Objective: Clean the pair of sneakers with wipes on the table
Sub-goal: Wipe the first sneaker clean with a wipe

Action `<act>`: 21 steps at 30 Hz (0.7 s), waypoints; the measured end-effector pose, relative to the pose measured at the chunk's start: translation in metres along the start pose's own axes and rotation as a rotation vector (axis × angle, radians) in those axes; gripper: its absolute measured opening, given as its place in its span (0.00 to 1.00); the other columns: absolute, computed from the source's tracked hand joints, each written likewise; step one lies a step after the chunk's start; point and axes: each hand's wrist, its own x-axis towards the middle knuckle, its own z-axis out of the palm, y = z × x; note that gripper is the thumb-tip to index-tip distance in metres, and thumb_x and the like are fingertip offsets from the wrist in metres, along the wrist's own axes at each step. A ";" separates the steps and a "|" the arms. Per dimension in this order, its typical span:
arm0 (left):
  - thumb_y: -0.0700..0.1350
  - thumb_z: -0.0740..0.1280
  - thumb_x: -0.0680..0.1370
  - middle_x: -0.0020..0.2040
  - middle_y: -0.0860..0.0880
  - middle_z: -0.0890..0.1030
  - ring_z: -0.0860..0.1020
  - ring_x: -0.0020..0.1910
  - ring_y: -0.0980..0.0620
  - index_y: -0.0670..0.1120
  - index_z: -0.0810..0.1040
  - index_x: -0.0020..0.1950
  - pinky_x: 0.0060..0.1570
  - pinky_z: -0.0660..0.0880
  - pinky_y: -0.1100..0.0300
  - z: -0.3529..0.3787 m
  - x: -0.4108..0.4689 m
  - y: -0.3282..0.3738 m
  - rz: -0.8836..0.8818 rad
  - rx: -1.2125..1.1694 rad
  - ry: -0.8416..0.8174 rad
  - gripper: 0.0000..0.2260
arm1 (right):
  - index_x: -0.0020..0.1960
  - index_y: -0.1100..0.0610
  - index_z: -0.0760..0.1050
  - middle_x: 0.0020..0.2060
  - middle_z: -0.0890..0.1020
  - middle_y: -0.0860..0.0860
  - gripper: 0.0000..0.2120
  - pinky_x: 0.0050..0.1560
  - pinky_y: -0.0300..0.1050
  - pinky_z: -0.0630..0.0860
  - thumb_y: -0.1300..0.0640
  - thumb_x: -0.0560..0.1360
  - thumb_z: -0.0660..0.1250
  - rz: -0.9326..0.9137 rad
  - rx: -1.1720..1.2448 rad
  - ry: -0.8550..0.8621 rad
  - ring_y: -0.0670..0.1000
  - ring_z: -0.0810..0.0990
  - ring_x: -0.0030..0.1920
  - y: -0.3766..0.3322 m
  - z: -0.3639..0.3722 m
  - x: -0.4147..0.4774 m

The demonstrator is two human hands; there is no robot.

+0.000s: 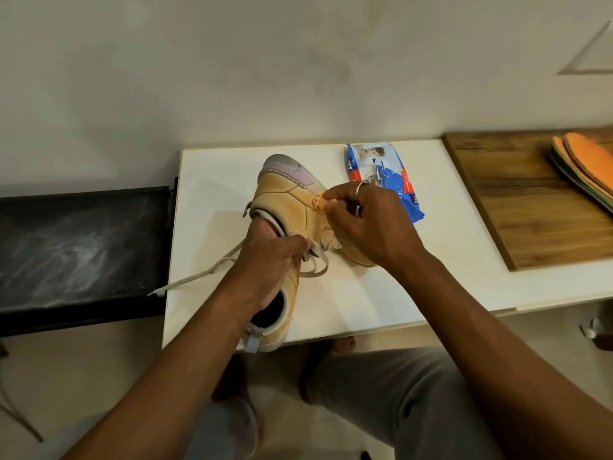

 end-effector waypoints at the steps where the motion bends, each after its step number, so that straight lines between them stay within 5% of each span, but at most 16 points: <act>1: 0.37 0.74 0.64 0.55 0.42 0.83 0.83 0.55 0.41 0.45 0.77 0.61 0.55 0.81 0.46 0.001 0.001 0.001 -0.011 -0.050 0.007 0.25 | 0.58 0.49 0.81 0.45 0.81 0.42 0.10 0.48 0.46 0.82 0.53 0.79 0.67 -0.001 0.013 -0.017 0.46 0.80 0.45 0.002 0.001 0.000; 6: 0.32 0.69 0.77 0.47 0.46 0.85 0.85 0.45 0.47 0.46 0.78 0.56 0.38 0.81 0.55 0.009 0.003 0.005 -0.051 -0.162 0.046 0.12 | 0.59 0.46 0.81 0.51 0.80 0.46 0.11 0.49 0.40 0.79 0.53 0.78 0.68 -0.048 -0.016 -0.063 0.46 0.77 0.48 0.008 -0.006 0.004; 11: 0.33 0.69 0.78 0.57 0.43 0.83 0.84 0.52 0.43 0.44 0.75 0.66 0.38 0.80 0.56 0.011 0.005 -0.002 -0.064 -0.119 0.106 0.16 | 0.58 0.50 0.82 0.51 0.81 0.48 0.10 0.52 0.42 0.78 0.56 0.79 0.67 -0.107 -0.102 -0.130 0.46 0.77 0.50 0.012 -0.013 0.003; 16: 0.35 0.71 0.77 0.55 0.45 0.86 0.85 0.47 0.44 0.46 0.78 0.64 0.36 0.79 0.58 0.008 0.005 -0.001 -0.047 -0.068 0.092 0.16 | 0.54 0.54 0.84 0.49 0.83 0.50 0.08 0.49 0.39 0.76 0.59 0.77 0.69 -0.391 -0.149 -0.082 0.47 0.78 0.49 -0.002 0.003 0.016; 21: 0.36 0.72 0.76 0.56 0.43 0.85 0.85 0.48 0.43 0.44 0.77 0.66 0.36 0.79 0.58 0.009 0.004 0.001 -0.046 -0.081 0.089 0.19 | 0.54 0.54 0.84 0.49 0.83 0.52 0.08 0.49 0.45 0.76 0.60 0.76 0.70 -0.451 -0.240 -0.100 0.53 0.78 0.50 0.000 0.004 0.019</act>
